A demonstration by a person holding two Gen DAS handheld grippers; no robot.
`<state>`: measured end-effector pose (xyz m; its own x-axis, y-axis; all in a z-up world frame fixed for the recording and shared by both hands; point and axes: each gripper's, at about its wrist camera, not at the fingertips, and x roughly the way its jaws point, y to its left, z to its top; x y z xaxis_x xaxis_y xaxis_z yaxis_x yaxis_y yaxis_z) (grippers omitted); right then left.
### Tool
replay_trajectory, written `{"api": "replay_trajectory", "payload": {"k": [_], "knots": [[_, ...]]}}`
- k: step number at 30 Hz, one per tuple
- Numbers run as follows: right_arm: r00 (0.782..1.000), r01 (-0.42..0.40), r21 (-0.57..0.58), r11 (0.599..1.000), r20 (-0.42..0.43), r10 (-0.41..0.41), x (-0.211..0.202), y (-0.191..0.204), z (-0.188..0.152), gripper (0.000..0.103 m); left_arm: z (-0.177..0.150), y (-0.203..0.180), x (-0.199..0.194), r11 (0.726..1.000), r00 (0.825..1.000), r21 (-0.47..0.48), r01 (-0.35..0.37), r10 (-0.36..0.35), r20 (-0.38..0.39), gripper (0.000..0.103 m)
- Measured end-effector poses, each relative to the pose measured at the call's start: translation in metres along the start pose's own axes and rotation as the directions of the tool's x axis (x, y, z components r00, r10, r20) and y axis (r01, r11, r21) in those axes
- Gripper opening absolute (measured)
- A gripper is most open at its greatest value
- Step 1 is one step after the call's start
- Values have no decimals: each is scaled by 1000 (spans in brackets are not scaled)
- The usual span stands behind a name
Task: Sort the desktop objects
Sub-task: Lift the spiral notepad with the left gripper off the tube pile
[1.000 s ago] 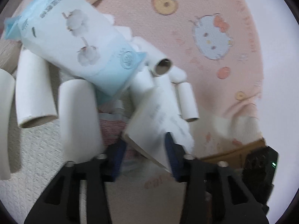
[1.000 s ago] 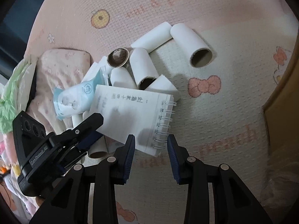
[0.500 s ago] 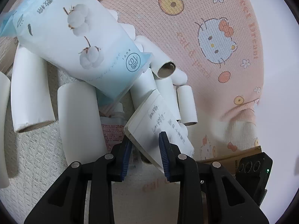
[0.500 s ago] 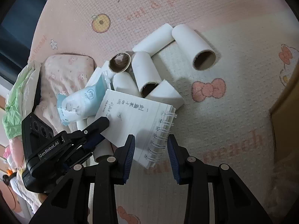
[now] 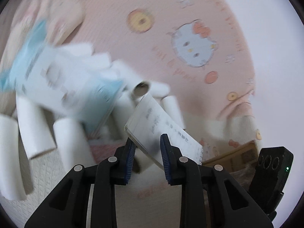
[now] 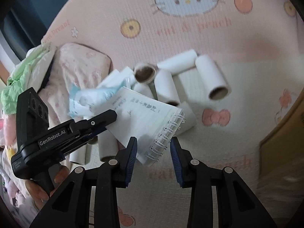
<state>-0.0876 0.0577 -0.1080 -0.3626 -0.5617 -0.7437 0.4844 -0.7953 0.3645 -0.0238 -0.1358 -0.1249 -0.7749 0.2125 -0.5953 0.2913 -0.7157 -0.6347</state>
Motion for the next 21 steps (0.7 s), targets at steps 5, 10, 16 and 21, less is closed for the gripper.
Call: {"api": "replay_trajectory", "payload": {"k": [5, 10, 16, 21], "knots": [[995, 2, -34, 999, 102, 2, -34, 11, 14, 33, 17, -22, -20, 997, 996, 14, 81, -82, 37, 30], [985, -16, -36, 999, 169, 22, -65, 18, 24, 33, 25, -49, -36, 989, 988, 65, 131, -135, 69, 30], [975, 59, -64, 996, 218, -44, -97, 23, 21, 33, 26, -76, -39, 975, 978, 107, 197, -203, 45, 30], [964, 90, -33, 995, 255, -78, -124, 13, 13, 33, 23, -105, -37, 956, 971, 176, 233, -240, 17, 30]]}}
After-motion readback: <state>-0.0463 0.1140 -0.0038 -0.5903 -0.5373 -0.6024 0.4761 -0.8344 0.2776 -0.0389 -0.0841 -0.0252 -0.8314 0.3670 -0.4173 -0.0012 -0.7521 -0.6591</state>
